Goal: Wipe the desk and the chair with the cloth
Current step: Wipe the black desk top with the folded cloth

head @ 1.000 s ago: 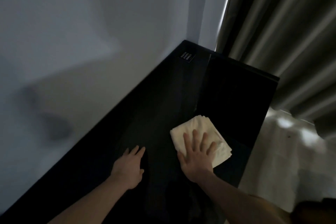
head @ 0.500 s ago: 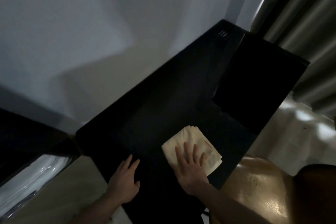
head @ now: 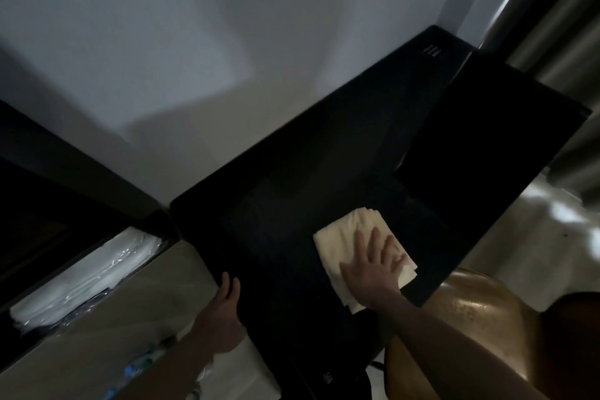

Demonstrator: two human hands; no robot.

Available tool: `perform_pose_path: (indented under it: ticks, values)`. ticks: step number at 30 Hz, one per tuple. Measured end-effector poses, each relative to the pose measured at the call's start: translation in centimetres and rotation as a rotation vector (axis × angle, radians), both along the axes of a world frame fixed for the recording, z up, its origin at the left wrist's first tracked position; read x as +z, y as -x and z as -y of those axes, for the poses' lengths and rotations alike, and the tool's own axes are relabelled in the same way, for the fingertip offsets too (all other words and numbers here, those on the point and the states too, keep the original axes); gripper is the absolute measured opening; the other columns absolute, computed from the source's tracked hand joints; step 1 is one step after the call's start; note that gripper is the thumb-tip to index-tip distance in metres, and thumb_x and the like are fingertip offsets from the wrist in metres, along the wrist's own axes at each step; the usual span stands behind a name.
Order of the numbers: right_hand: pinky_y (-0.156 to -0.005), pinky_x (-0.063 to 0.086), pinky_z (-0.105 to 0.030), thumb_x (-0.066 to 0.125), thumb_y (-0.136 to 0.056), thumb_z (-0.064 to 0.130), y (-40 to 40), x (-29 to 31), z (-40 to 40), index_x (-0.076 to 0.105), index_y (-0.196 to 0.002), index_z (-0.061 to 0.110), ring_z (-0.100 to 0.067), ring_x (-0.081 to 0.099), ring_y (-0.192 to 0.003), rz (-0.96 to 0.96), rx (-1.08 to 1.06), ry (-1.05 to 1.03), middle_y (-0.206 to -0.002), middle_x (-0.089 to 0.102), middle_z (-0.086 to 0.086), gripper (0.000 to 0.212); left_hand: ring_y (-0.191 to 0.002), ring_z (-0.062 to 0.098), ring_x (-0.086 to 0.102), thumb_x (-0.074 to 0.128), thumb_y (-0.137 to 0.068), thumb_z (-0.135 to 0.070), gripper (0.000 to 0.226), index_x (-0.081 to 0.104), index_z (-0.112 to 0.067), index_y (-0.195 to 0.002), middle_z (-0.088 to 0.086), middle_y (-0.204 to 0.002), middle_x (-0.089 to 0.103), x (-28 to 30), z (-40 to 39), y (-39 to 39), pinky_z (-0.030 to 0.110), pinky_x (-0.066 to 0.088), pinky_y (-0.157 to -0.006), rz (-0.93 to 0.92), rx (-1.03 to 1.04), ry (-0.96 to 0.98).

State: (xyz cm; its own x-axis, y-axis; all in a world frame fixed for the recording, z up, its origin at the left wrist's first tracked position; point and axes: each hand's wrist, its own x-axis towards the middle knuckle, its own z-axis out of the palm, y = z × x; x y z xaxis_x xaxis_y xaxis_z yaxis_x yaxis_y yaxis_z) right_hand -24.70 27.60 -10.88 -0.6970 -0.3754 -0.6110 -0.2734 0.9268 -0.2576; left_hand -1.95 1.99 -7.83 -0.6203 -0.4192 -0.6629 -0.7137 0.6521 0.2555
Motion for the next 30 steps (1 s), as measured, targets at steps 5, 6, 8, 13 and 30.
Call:
perform_pose_path:
  ticks: [5, 6, 8, 13, 30]
  values:
    - [-0.119, -0.021, -0.070, 0.028, -0.104, 0.067, -5.3, 0.2, 1.8, -0.023, -0.163, 0.037, -0.039, -0.048, -0.146, 0.026, -0.010, 0.042, -0.161, -0.049, -0.008, 0.084, -0.161, 0.028, 0.014, 0.059, -0.100, -0.024, 0.086, 0.007, -0.013, -0.168, 0.011, -0.175, -0.009, 0.3, 1.0, 0.2, 0.034, 0.028, -0.124, 0.031, -0.068, -0.019]
    - [-0.119, -0.020, -0.070, 0.029, -0.103, 0.067, -6.7, 0.5, 2.5, -0.022, -0.164, 0.036, -0.039, -0.049, -0.145, 0.049, -0.010, 0.052, -0.161, -0.049, -0.008, 0.085, -0.162, 0.025, 0.010, 0.060, -0.099, -0.027, 0.089, 0.006, -0.012, -0.168, 0.010, -0.175, -0.007, 0.7, 1.1, 0.5, 0.029, 0.027, -0.123, 0.049, -0.095, -0.034]
    - [-0.118, -0.023, -0.069, 0.030, -0.102, 0.070, -9.3, 1.0, 3.8, -0.018, -0.165, 0.038, -0.039, -0.050, -0.144, 0.117, 0.011, 0.080, -0.162, -0.047, -0.007, 0.085, -0.162, 0.020, 0.005, 0.064, -0.096, -0.028, 0.092, 0.009, -0.013, -0.168, 0.009, -0.175, 0.001, 1.0, 1.4, 1.0, 0.021, 0.020, -0.123, 0.052, -0.083, -0.066]
    - [-0.125, -0.018, -0.062, 0.032, -0.106, 0.065, -11.0, 2.9, 3.7, 0.004, -0.167, 0.043, -0.031, -0.036, -0.153, 0.251, 0.084, 0.183, -0.168, -0.030, 0.008, 0.071, -0.161, 0.023, 0.010, 0.067, -0.091, -0.030, 0.096, 0.011, -0.017, -0.168, 0.006, -0.176, 0.002, 2.4, -0.5, 1.9, 0.031, 0.020, -0.128, -0.030, -0.112, 0.006]
    - [-0.130, 0.019, -0.045, 0.060, -0.105, 0.039, -6.8, 5.9, -10.7, 0.026, -0.165, 0.037, -0.023, 0.008, -0.162, 0.166, -0.361, 0.243, -0.176, 0.007, 0.005, 0.069, -0.154, 0.042, -0.028, 0.071, -0.092, -0.051, 0.123, -0.026, -0.023, -0.161, 0.009, -0.166, -0.039, 1.2, -10.8, 10.8, 0.058, -0.004, -0.126, 0.206, -0.555, 0.021]
